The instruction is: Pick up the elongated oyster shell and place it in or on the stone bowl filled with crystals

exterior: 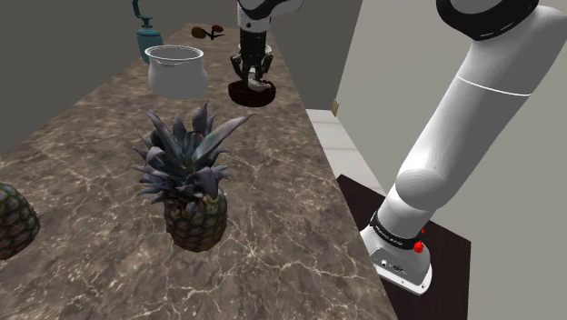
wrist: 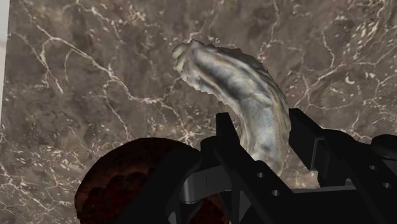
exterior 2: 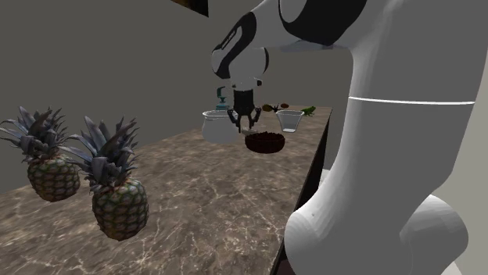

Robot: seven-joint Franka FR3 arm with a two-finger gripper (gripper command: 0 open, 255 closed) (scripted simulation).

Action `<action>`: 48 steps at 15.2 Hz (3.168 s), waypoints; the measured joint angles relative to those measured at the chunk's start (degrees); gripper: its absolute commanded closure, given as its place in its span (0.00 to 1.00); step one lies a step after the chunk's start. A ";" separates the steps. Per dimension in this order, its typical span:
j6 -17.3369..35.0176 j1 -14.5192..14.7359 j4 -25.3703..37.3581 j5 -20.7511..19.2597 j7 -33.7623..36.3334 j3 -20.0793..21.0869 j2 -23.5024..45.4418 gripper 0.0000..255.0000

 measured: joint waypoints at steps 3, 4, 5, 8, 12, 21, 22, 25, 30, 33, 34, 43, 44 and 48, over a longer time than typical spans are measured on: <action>-2.00 -0.04 1.84 0.09 -0.25 -0.03 -0.16 1.00; -2.38 -0.22 3.06 0.04 -0.65 -0.21 0.63 1.00; -2.67 -0.53 4.81 -0.04 -1.26 -0.51 2.07 1.00; -3.62 -1.74 10.81 -0.16 -3.61 -1.61 6.96 1.00; -6.41 -3.42 21.52 -0.08 -6.90 -2.88 14.71 1.00; -13.98 -6.56 48.07 0.41 -12.50 -4.47 33.37 1.00; -13.49 -6.57 47.97 0.39 -12.50 -4.48 33.75 1.00; -10.83 -6.81 45.05 0.41 -12.58 -4.51 33.47 1.00; -6.91 -6.83 40.76 0.34 -12.28 -4.51 33.11 1.00; -5.78 -6.83 39.57 0.32 -12.19 -4.51 33.04 1.00; -5.69 -6.84 39.46 0.32 -12.20 -4.51 33.01 1.00; -5.58 -6.85 39.33 0.32 -12.20 -4.51 32.97 0.00; -5.58 -6.85 39.33 0.32 -12.20 -4.51 32.97 0.00; -10.87 -6.61 44.56 0.37 -12.32 -4.46 32.86 0.00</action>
